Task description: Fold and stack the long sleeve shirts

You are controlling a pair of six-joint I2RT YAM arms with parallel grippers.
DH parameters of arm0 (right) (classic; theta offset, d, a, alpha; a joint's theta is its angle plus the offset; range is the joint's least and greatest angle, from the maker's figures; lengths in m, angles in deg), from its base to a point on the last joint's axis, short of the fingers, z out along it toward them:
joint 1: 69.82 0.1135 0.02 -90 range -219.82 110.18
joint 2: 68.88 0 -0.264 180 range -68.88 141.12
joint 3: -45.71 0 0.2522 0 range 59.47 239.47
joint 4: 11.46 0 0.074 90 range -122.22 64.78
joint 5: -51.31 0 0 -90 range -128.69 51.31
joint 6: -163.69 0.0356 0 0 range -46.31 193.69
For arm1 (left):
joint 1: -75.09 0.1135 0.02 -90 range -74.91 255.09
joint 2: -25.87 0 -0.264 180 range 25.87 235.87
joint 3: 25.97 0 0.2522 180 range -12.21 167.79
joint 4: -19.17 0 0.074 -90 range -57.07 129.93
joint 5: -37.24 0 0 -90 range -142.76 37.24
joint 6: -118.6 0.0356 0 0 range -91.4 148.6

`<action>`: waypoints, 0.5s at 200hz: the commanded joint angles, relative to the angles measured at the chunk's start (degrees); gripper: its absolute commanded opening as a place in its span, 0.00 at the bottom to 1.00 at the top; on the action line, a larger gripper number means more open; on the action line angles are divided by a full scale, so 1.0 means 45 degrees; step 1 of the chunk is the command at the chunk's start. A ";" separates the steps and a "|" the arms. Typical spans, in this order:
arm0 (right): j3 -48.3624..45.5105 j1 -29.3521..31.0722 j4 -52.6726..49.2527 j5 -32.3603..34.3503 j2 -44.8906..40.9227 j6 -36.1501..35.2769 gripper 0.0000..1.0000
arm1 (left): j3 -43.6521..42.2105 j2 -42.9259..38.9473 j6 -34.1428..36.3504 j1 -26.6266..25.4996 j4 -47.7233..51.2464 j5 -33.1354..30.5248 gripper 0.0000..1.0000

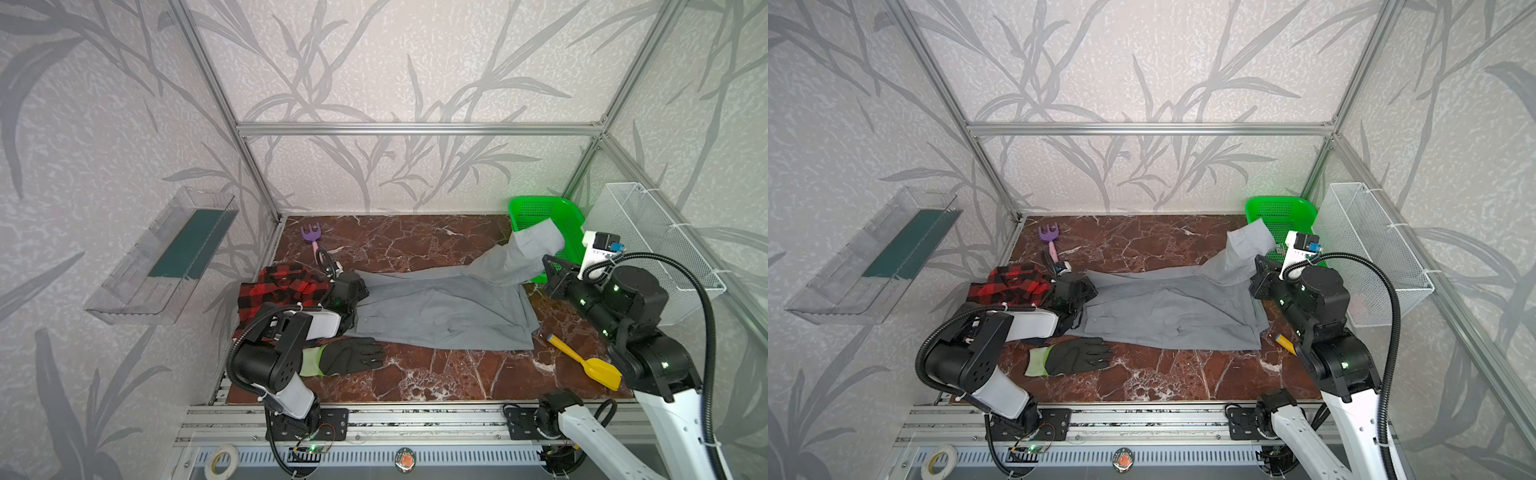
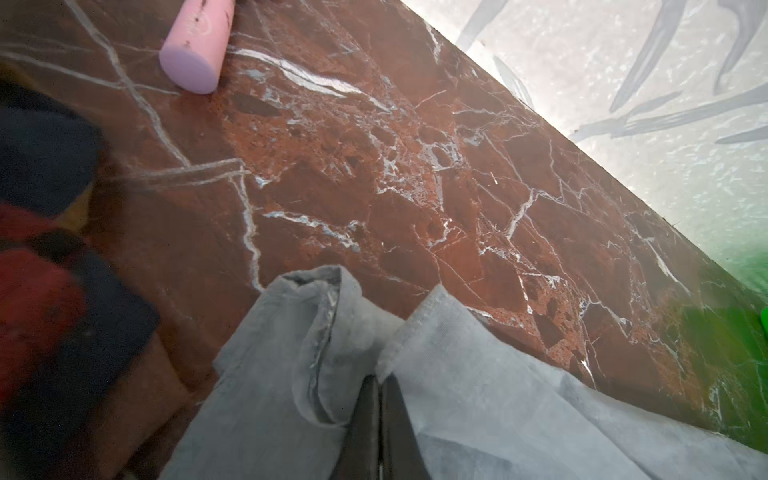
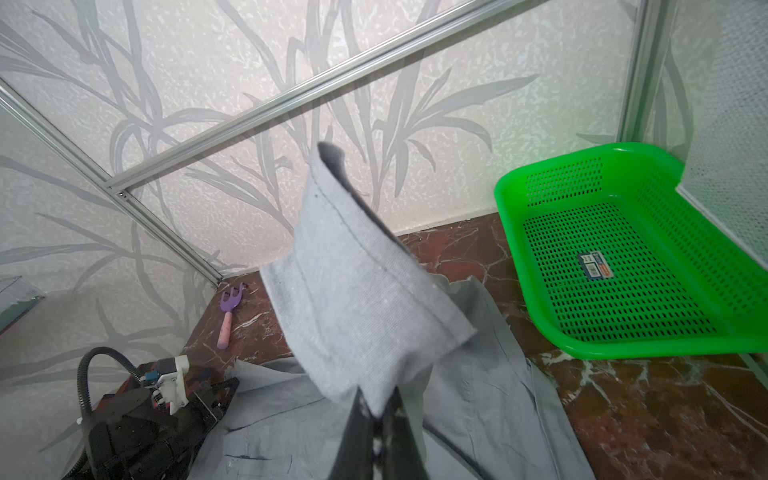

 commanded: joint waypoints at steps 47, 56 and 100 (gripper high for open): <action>-0.0659 -0.0021 -0.3168 0.0834 -0.1723 -0.0078 0.00 | -0.0817 -0.0234 -0.1224 0.0108 -0.1191 -0.0337 0.00; -0.0583 -0.0021 -0.3520 0.0911 -0.1933 -0.0060 0.00 | -0.0926 -0.0326 -0.1359 0.0127 -0.1222 -0.0339 0.00; 0.0550 -0.0021 -0.5345 0.0991 -0.2383 0.0093 0.00 | -0.1002 -0.1027 -0.1729 0.0338 -0.0320 -0.0479 0.00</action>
